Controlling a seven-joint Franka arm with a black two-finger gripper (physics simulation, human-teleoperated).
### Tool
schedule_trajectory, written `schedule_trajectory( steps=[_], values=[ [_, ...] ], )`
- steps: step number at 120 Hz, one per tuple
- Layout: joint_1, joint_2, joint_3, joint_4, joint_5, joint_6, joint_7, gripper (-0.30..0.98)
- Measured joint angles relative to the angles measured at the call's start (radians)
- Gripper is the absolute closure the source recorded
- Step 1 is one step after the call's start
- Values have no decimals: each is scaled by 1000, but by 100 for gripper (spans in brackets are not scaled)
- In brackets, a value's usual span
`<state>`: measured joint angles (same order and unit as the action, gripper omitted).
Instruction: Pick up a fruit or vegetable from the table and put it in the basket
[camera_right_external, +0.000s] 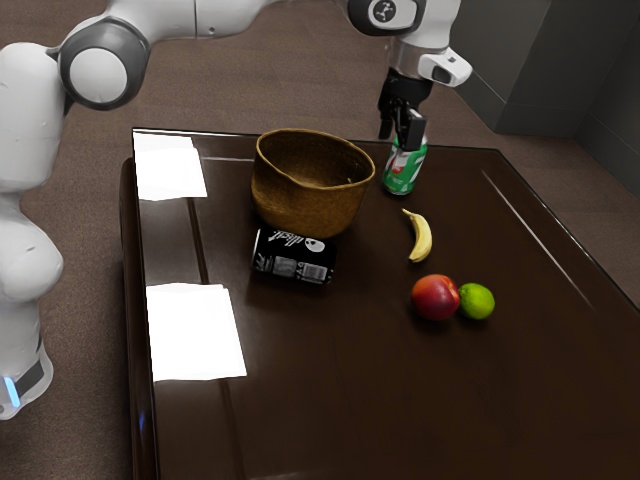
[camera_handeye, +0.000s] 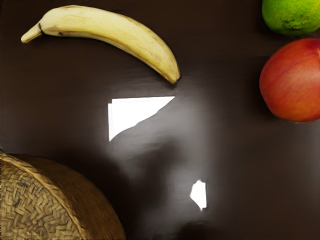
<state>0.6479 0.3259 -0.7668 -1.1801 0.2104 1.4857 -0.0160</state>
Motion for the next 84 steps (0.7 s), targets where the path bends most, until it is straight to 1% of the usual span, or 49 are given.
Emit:
schedule_trajectory(
  steps=[8,14,18,26,36,42,50,58,66,74,84],
  values=[
    [1,-8,-6,0,16,-2,-1,0],
    [-32,-12,-75,-1,90,-1,0,0],
    [-51,-1,-98,2,125,0,12,0],
    [-62,31,-109,3,179,14,35,0],
    [-69,63,-112,4,223,52,51,0],
    [-79,112,-113,4,237,89,56,0],
    [-122,185,-112,23,250,153,63,0],
    [-185,241,-109,68,258,203,67,0],
    [-275,314,-108,138,260,236,62,0],
    [-369,375,-53,198,261,260,56,0],
    [-409,428,-27,223,262,281,51,0]
  ],
)
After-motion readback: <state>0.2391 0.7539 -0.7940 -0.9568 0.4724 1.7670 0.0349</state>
